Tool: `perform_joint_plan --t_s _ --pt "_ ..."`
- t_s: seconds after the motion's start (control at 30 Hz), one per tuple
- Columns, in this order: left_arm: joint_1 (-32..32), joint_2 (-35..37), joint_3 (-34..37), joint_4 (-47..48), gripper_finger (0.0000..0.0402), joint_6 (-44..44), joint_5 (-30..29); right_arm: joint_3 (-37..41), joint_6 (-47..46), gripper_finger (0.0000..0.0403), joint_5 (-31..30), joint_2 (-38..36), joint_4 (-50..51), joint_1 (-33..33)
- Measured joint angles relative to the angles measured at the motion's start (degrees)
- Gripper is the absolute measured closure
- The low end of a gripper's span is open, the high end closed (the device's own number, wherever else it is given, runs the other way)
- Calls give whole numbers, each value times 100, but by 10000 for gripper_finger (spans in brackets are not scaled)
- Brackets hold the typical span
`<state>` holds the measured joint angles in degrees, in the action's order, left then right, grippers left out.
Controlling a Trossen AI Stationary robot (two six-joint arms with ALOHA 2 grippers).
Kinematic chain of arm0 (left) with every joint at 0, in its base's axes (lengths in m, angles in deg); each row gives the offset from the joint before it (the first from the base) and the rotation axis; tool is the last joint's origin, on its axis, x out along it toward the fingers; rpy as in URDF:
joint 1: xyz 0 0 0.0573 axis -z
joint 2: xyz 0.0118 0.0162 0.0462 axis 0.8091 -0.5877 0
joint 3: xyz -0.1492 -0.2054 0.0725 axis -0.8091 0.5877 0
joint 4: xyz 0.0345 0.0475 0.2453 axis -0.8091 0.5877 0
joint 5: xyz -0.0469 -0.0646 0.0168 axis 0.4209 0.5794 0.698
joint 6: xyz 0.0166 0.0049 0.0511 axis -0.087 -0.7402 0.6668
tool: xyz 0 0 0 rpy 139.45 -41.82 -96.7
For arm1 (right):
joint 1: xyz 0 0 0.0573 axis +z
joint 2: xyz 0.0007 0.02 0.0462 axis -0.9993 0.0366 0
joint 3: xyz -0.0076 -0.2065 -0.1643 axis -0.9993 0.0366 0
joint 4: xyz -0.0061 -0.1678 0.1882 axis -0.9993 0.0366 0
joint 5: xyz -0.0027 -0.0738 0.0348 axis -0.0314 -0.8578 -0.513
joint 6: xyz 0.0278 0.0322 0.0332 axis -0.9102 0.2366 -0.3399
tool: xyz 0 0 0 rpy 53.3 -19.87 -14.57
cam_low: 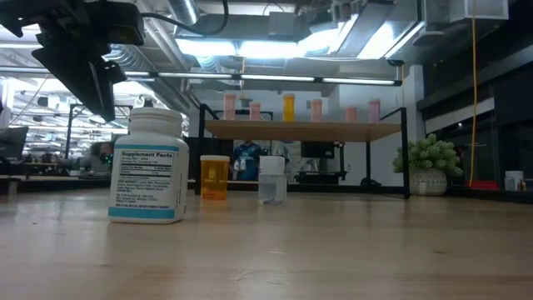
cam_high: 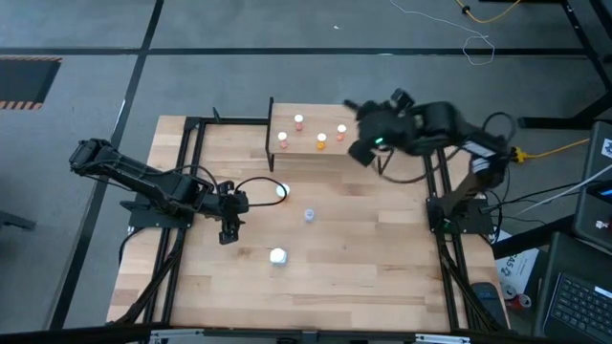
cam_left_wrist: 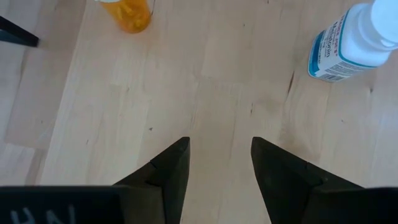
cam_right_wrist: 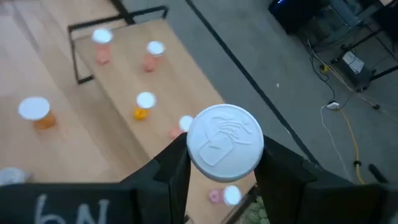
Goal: Pick and place medicine bottles onto shelf by color
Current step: Put the big white pill bottle on the shelf
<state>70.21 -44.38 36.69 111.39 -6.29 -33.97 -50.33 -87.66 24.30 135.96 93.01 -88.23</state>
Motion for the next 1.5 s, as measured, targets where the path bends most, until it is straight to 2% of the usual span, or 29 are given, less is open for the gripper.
perform_joint_plan --t_s 0.1,0.17,0.33,0.4,0.53,0.6,0.73,0.83,1.0,1.33,1.5 --pt "0 0 0 -3 235 0 -2 229 -71 254 61 -389 -21 -62" --pt "0 0 0 -3 235 0 -4 676 -267 254 91 -717 -26 -69" --pt "0 0 0 -6 235 0 -7 2677 -1082 254 104 -1809 -452 14" --pt "0 0 0 -9 235 0 -30 3583 -1151 254 194 -2216 -1226 36" --pt "2 0 0 -9 235 -2 -52 5173 -407 254 886 -2780 -3344 -44" --pt "2 0 0 -9 235 -4 -52 5772 -60 254 1190 -2875 -4151 -158" --pt "2 0 0 -9 235 -6 -52 6594 266 254 1487 -2860 -5119 -428" --pt "0 0 0 -12 235 -7 -51 6928 331 254 1704 -2849 -5513 -663" --pt "0 0 0 -13 235 -7 -50 7002 364 254 1756 -2849 -5618 -1155" --pt "0 0 0 -18 235 -9 -50 7004 492 254 2944 -2586 -5717 -2143" --pt "2 0 0 -18 235 -9 -50 7004 499 254 3043 -2417 -5762 -2268"
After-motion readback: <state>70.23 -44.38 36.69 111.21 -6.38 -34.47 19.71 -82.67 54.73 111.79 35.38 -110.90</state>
